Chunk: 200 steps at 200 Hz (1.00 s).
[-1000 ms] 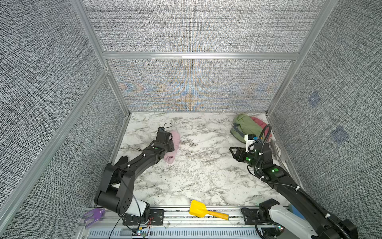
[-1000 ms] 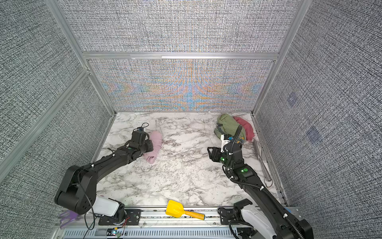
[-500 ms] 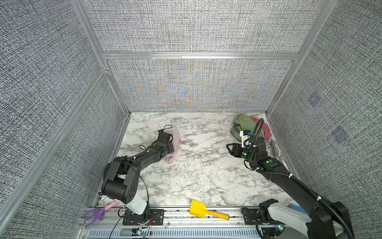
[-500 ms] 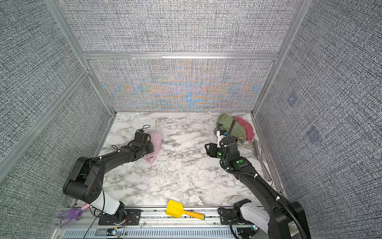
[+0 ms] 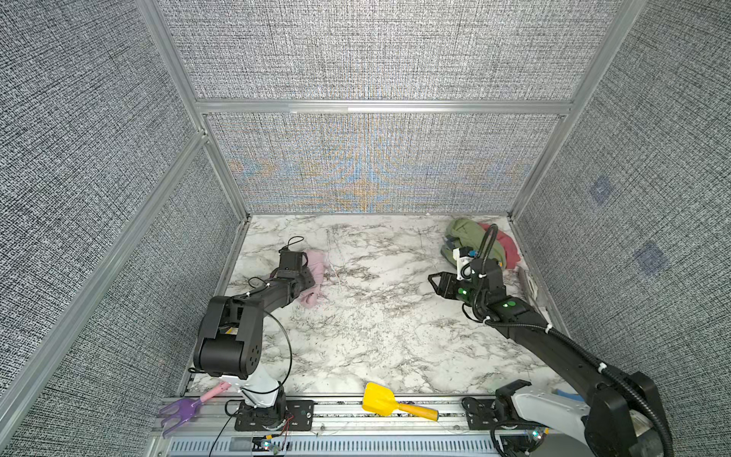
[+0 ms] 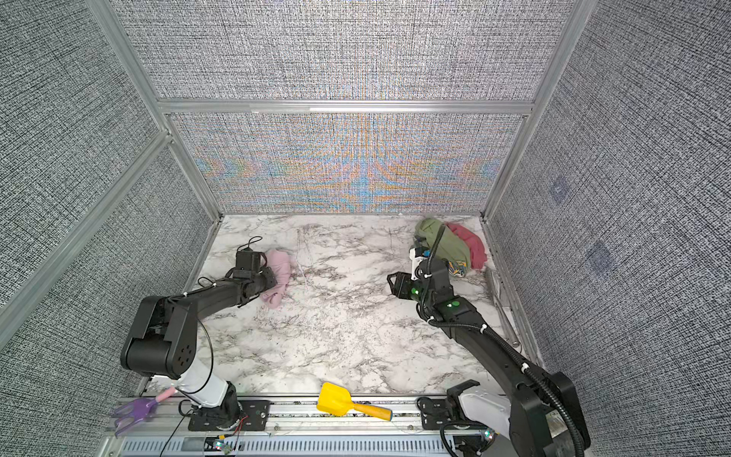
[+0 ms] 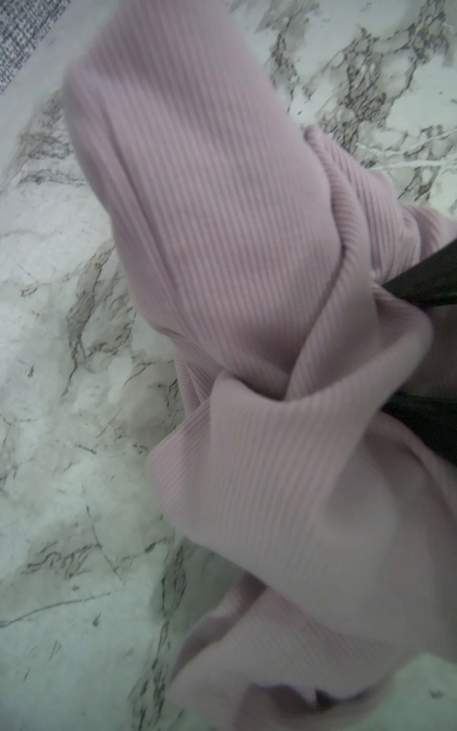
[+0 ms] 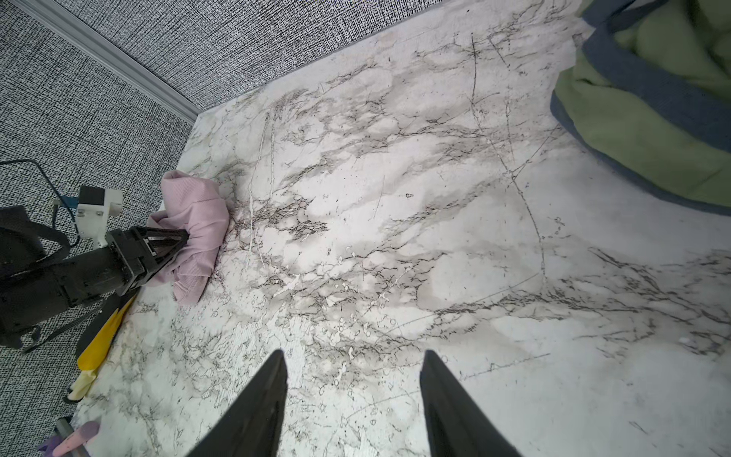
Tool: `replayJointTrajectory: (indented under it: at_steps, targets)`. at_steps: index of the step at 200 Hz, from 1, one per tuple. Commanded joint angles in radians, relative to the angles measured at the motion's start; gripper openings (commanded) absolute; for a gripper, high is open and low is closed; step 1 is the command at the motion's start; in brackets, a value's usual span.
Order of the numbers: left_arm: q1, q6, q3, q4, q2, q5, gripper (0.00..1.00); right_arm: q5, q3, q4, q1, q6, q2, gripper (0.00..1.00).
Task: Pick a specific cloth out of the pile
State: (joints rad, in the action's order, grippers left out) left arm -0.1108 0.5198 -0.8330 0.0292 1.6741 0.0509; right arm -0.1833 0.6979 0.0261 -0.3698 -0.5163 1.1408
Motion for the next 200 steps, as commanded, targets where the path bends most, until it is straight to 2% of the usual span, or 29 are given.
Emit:
replayJointTrajectory:
  at_steps: [1,122,159,200]
  targets:
    - [0.037,-0.01,-0.027,0.011,0.033,-0.032,0.4,0.016,0.008,-0.026,-0.003,-0.011,0.01,0.56]
    - [0.195,-0.086,-0.35,-0.04,0.265,-0.114,0.4,0.051,0.081,0.023,-0.014,0.002,0.047,0.56]
    - [0.19,-0.093,-0.293,-0.016,0.171,-0.145,0.4,0.081,0.092,0.054,-0.014,0.038,0.033,0.56]
    - [0.116,-0.122,-0.168,-0.019,-0.056,-0.061,0.4,0.159,0.096,0.065,-0.006,0.096,-0.017,0.56]
